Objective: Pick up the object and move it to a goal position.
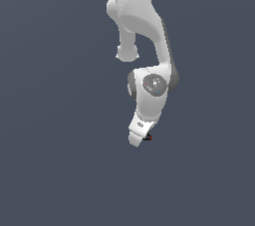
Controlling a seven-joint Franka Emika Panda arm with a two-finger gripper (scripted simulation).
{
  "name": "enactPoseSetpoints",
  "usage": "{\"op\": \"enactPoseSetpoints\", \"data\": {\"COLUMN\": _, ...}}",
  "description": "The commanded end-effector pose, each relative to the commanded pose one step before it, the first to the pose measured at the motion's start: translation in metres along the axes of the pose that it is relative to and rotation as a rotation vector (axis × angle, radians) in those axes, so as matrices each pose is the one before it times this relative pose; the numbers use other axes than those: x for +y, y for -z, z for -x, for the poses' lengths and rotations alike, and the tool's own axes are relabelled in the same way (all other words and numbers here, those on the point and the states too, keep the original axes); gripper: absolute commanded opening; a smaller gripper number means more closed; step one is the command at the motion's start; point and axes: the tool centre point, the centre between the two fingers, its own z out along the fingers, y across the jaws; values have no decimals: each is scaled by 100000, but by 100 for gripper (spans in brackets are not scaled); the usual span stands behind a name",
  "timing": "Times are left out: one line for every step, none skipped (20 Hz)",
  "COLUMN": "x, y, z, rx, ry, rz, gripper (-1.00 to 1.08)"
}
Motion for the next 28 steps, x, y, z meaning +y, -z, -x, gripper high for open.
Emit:
{"op": "enactPoseSetpoints", "data": {"x": -29, "y": -319, "z": -288, "rx": 222, "ry": 3258, "rz": -76, "gripper": 100}}
{"op": "enactPoseSetpoints", "data": {"x": -12, "y": -93, "z": -78, "rx": 57, "ry": 871, "rz": -33, "gripper": 100}}
{"op": "enactPoseSetpoints", "data": {"x": -8, "y": -76, "z": -62, "rx": 47, "ry": 709, "rz": -27, "gripper": 100}}
{"op": "enactPoseSetpoints", "data": {"x": -8, "y": -59, "z": -50, "rx": 37, "ry": 555, "rz": -21, "gripper": 100}}
{"op": "enactPoseSetpoints", "data": {"x": -3, "y": -42, "z": -32, "rx": 26, "ry": 389, "rz": -15, "gripper": 100}}
{"op": "enactPoseSetpoints", "data": {"x": -3, "y": -25, "z": -22, "rx": 16, "ry": 238, "rz": -9, "gripper": 100}}
{"op": "enactPoseSetpoints", "data": {"x": 3, "y": -8, "z": -1, "rx": 5, "ry": 69, "rz": -3, "gripper": 100}}
{"op": "enactPoseSetpoints", "data": {"x": -17, "y": 29, "z": 37, "rx": -50, "ry": -480, "rz": -23, "gripper": 100}}
{"op": "enactPoseSetpoints", "data": {"x": 1, "y": -37, "z": 2, "rx": 0, "ry": 0, "rz": 0, "gripper": 100}}
{"op": "enactPoseSetpoints", "data": {"x": 3, "y": -109, "z": 7, "rx": 0, "ry": 0, "rz": 0, "gripper": 100}}
{"op": "enactPoseSetpoints", "data": {"x": 4, "y": -182, "z": 11, "rx": 0, "ry": 0, "rz": 0, "gripper": 100}}
{"op": "enactPoseSetpoints", "data": {"x": -21, "y": -250, "z": -22, "rx": 3, "ry": 69, "rz": 4, "gripper": 100}}
{"op": "enactPoseSetpoints", "data": {"x": 6, "y": -325, "z": 21, "rx": 0, "ry": 0, "rz": 0, "gripper": 100}}
{"op": "enactPoseSetpoints", "data": {"x": -20, "y": -393, "z": -11, "rx": 2, "ry": 69, "rz": 4, "gripper": 100}}
{"op": "enactPoseSetpoints", "data": {"x": -20, "y": -463, "z": -5, "rx": 2, "ry": 69, "rz": 4, "gripper": 100}}
{"op": "enactPoseSetpoints", "data": {"x": -21, "y": -530, "z": 1, "rx": 1, "ry": 69, "rz": 4, "gripper": 100}}
{"op": "enactPoseSetpoints", "data": {"x": -21, "y": -588, "z": 6, "rx": 2, "ry": 69, "rz": 3, "gripper": 100}}
{"op": "enactPoseSetpoints", "data": {"x": 6, "y": -546, "z": 40, "rx": 0, "ry": 0, "rz": 0, "gripper": 100}}
{"op": "enactPoseSetpoints", "data": {"x": -30, "y": -464, "z": -22, "rx": 3, "ry": 97, "rz": 5, "gripper": 100}}
{"op": "enactPoseSetpoints", "data": {"x": 10, "y": -389, "z": 23, "rx": 0, "ry": 0, "rz": 0, "gripper": 100}}
{"op": "enactPoseSetpoints", "data": {"x": -12, "y": -306, "z": -25, "rx": 5, "ry": 69, "rz": 3, "gripper": 100}}
{"op": "enactPoseSetpoints", "data": {"x": 19, "y": -231, "z": 2, "rx": 0, "ry": 0, "rz": 0, "gripper": 100}}
{"op": "enactPoseSetpoints", "data": {"x": 24, "y": -153, "z": -10, "rx": 0, "ry": 0, "rz": 0, "gripper": 100}}
{"op": "enactPoseSetpoints", "data": {"x": 29, "y": -76, "z": -21, "rx": 0, "ry": 0, "rz": 0, "gripper": 100}}
{"op": "enactPoseSetpoints", "data": {"x": 29, "y": -9, "z": -26, "rx": 0, "ry": 0, "rz": 0, "gripper": 100}}
{"op": "enactPoseSetpoints", "data": {"x": 12, "y": 9, "z": -12, "rx": 0, "ry": 0, "rz": 0, "gripper": 100}}
{"op": "enactPoseSetpoints", "data": {"x": 0, "y": 0, "z": 0, "rx": 0, "ry": 0, "rz": 0, "gripper": -100}}
{"op": "enactPoseSetpoints", "data": {"x": 0, "y": 0, "z": 0, "rx": 0, "ry": 0, "rz": 0, "gripper": -100}}
